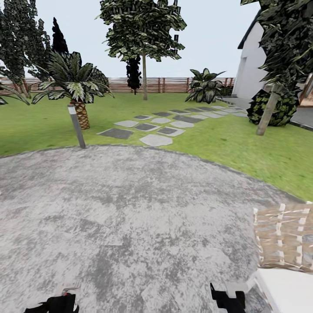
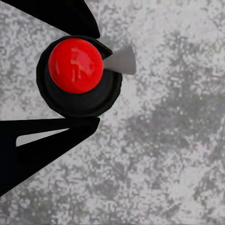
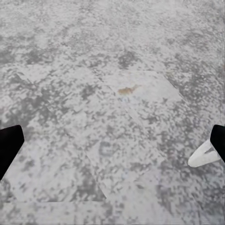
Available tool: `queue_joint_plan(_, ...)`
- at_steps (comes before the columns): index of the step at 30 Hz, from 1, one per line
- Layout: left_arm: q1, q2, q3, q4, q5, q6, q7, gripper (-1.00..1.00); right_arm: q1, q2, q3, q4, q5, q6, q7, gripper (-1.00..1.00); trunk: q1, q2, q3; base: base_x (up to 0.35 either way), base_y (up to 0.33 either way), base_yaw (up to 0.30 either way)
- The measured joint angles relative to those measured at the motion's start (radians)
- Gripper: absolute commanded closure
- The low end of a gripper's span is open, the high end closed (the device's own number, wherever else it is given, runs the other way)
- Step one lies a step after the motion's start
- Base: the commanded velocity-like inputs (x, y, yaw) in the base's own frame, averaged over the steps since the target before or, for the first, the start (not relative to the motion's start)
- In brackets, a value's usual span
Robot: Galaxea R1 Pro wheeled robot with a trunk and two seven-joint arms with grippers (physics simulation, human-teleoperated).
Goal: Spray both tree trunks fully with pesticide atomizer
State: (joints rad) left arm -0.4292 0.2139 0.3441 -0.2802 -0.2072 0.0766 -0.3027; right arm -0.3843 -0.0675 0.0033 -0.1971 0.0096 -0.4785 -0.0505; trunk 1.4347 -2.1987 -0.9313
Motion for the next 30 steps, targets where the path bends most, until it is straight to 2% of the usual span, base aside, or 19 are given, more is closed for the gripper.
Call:
queue_joint_plan(10, 0.000, 0.000, 0.000, 0.000, 0.000, 0.000, 0.000, 1.00, 0.000, 0.000, -0.001, 0.001, 0.000, 0.000, 0.000, -1.00, 0.000, 0.000, 0.000, 0.334, 0.083, 0.000)
queue_joint_plan(30, 0.000, 0.000, 0.000, 0.000, 0.000, 0.000, 0.000, 1.00, 0.000, 0.000, -0.001, 0.000, 0.000, 0.001, -0.003, -1.00, 0.000, 0.000, 0.000, 0.337, 0.004, 0.000)
